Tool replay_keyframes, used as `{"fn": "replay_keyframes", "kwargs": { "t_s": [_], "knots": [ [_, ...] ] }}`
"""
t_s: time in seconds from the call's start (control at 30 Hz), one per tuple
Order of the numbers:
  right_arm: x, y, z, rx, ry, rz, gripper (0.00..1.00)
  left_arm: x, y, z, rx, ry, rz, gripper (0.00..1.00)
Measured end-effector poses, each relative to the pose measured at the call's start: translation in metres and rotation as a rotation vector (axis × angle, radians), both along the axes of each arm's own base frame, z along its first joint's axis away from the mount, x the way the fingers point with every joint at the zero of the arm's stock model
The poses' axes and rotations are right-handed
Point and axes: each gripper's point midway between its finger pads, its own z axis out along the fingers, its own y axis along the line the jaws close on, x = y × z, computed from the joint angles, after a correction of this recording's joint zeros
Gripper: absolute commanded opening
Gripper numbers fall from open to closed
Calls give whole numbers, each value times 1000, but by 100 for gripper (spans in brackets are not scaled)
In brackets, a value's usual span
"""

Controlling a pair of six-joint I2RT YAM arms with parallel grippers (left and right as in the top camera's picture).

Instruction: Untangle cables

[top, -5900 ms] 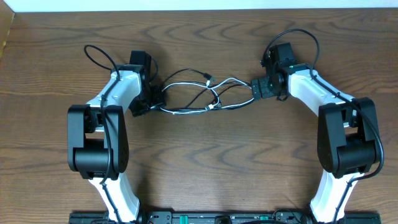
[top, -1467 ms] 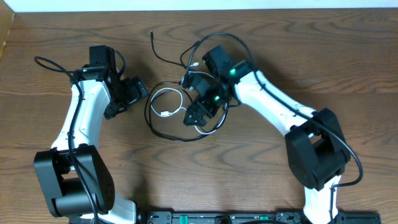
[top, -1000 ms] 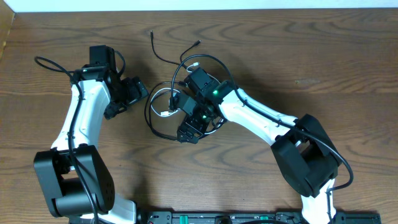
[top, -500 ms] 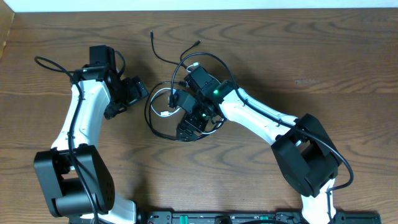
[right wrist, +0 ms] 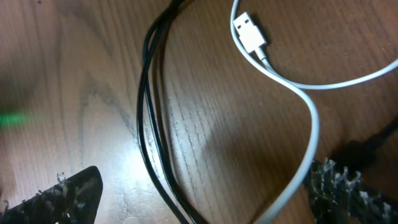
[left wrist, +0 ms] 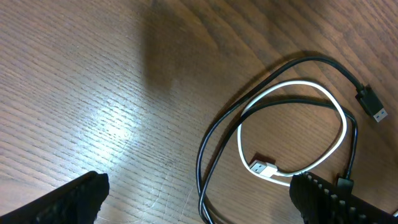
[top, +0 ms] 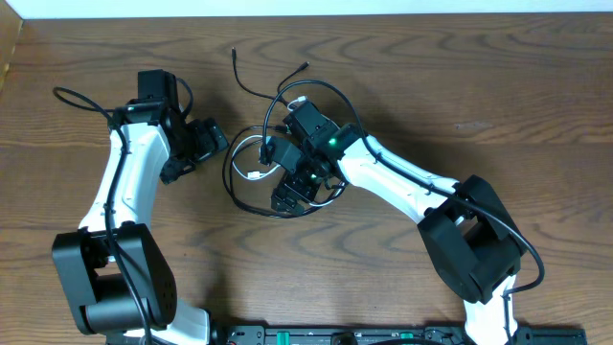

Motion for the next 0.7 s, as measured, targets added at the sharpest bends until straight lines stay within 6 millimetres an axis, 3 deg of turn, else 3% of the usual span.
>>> {"fn": "replay_keyframes", "kwargs": {
  "t_s": [0.37,0.7],
  "knots": [
    [10,-7,-4,-47,-48,-27,99,0,0,0,0,0,0,98],
    [20,1,1,-10,-95,-31,99,0,0,0,0,0,0,98]
  ]
}}
